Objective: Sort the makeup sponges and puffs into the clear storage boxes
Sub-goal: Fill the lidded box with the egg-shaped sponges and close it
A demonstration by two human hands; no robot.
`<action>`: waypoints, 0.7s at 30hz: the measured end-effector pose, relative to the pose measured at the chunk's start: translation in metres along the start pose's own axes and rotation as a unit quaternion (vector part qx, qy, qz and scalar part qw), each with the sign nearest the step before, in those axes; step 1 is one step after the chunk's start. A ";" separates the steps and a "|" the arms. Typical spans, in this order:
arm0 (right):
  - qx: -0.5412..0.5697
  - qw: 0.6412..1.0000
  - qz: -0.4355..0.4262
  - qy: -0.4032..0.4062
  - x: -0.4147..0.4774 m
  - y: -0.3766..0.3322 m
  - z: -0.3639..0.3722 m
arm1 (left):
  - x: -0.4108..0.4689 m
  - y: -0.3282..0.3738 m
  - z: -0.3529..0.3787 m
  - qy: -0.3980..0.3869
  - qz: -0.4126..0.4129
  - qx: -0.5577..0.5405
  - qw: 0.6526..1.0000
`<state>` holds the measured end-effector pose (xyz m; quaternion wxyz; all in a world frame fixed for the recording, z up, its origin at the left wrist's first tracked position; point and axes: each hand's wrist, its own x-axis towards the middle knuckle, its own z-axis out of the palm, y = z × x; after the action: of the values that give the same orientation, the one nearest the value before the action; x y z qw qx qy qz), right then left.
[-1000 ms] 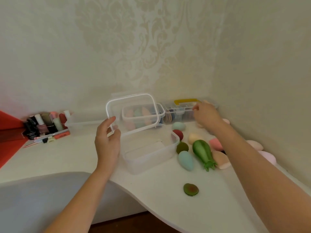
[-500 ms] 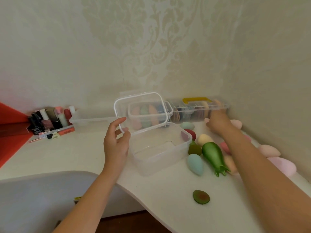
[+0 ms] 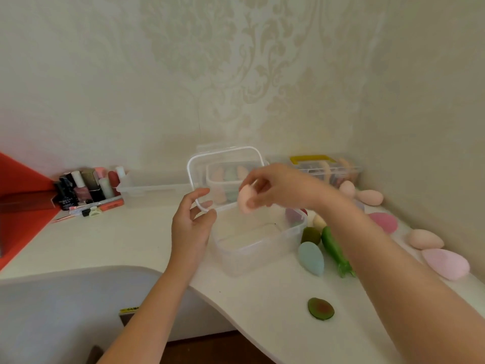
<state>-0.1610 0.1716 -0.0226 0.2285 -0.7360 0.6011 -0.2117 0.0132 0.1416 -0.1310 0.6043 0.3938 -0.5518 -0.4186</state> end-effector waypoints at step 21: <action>-0.023 0.980 -0.071 -0.185 0.000 -0.001 0.046 | 0.005 -0.005 -0.012 -0.177 -0.123 -0.114 0.970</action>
<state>-0.1328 0.1759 -0.0591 0.3033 -0.8082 0.4995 -0.0735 0.0254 0.1352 -0.1355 0.4816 0.3064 -0.5460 -0.6132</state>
